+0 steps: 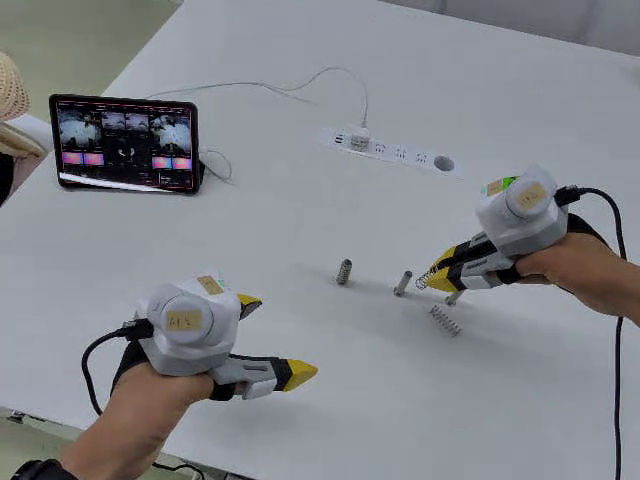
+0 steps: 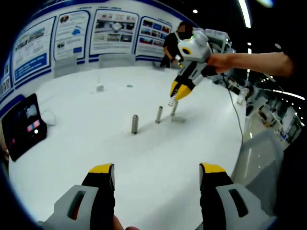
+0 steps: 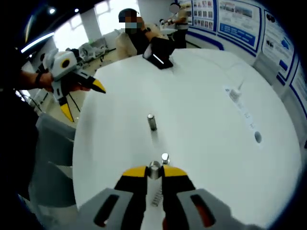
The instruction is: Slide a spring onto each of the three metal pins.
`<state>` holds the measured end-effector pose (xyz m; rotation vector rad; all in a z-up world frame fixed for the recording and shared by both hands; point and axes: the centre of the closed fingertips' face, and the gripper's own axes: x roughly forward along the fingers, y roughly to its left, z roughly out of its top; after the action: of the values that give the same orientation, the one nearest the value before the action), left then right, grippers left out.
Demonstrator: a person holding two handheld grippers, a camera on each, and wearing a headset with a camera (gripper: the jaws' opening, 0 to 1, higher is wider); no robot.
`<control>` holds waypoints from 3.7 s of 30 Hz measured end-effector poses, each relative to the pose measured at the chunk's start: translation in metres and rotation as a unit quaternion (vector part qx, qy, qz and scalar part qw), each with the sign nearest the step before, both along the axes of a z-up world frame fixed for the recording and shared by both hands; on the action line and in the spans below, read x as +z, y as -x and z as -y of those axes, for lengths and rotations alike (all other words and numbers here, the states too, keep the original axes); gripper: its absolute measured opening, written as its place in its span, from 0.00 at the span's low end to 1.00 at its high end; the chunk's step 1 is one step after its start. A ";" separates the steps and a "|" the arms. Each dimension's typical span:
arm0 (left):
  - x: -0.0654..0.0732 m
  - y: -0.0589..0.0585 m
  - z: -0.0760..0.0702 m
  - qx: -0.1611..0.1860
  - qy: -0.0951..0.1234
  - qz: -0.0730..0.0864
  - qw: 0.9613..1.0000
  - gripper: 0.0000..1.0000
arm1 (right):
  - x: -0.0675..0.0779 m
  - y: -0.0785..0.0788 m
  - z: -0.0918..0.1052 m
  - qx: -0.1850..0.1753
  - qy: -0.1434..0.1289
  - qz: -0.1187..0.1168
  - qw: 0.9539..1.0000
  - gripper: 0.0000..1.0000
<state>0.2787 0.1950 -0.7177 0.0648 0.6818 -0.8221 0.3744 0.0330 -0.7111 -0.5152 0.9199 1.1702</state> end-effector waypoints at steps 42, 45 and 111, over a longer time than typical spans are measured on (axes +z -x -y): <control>0.001 0.001 -0.005 0.006 0.008 -0.009 1.000 0.72 | -0.030 -0.020 -0.018 0.041 0.040 0.000 0.998 0.13; 0.001 0.002 -0.005 0.006 0.007 -0.009 1.000 0.72 | -0.033 -0.020 -0.018 0.043 0.042 -0.002 0.998 0.13; 0.013 0.004 0.001 0.001 0.012 0.001 1.000 0.72 | -0.030 -0.014 0.000 -0.064 -0.013 0.008 0.998 0.53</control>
<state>0.2752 0.1943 -0.7045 0.0419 0.6702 -0.8281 0.3882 0.0335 -0.7414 -0.4389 0.9095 1.0591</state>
